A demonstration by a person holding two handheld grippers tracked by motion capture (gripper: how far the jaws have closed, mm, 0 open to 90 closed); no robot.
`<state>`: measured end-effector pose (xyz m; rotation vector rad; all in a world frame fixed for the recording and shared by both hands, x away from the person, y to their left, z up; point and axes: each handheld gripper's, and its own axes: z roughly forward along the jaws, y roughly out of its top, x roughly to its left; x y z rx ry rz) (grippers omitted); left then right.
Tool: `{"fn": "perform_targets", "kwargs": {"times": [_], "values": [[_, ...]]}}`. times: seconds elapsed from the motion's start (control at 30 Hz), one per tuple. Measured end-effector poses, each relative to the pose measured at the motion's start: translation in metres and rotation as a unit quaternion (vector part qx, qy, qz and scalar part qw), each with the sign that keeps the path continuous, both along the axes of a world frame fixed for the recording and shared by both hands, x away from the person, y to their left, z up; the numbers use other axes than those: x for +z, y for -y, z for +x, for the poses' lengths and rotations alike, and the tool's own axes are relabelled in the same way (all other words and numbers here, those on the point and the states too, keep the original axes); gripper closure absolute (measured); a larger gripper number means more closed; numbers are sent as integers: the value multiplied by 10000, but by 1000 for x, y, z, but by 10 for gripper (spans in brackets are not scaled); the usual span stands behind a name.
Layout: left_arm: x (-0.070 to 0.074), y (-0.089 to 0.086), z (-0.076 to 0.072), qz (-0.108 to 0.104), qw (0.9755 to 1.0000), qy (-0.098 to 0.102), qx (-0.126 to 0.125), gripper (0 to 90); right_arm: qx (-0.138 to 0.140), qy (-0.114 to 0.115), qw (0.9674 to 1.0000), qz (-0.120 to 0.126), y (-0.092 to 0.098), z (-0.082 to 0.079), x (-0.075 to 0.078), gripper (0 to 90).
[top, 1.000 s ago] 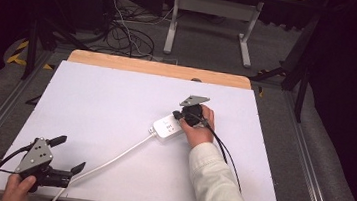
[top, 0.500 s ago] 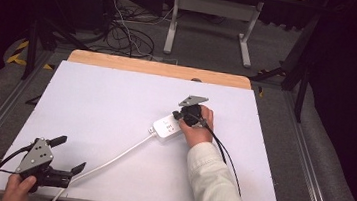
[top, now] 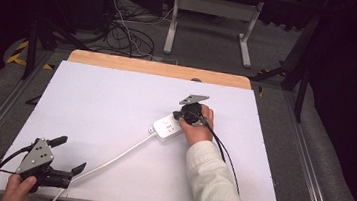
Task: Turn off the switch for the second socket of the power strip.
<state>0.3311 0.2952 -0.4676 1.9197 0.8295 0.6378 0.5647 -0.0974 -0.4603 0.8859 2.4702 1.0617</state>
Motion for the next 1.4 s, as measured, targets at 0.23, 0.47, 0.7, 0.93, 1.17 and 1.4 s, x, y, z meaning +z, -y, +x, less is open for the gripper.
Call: {"fn": "perform_targets", "kwargs": {"times": [0.23,0.47,0.7,0.93,1.17,1.4], "values": [[0,0,1,-3,10000,-7,2,24,-22,224,9997,-56,-2,-4,3,900],[-1,0,1,16,10000,-21,-13,24,14,463,9989,100,1,-11,11,900],[-1,0,1,16,10000,-27,-13,24,95,511,9984,202,4,-17,23,900],[-1,0,2,-1,10000,-42,-2,24,147,560,9975,401,5,-22,36,900],[-1,-1,2,10,10000,-31,-7,24,195,638,9964,527,8,-29,46,900],[-1,-1,2,14,10000,-27,0,24,296,636,9959,579,11,-34,52,899]]}}
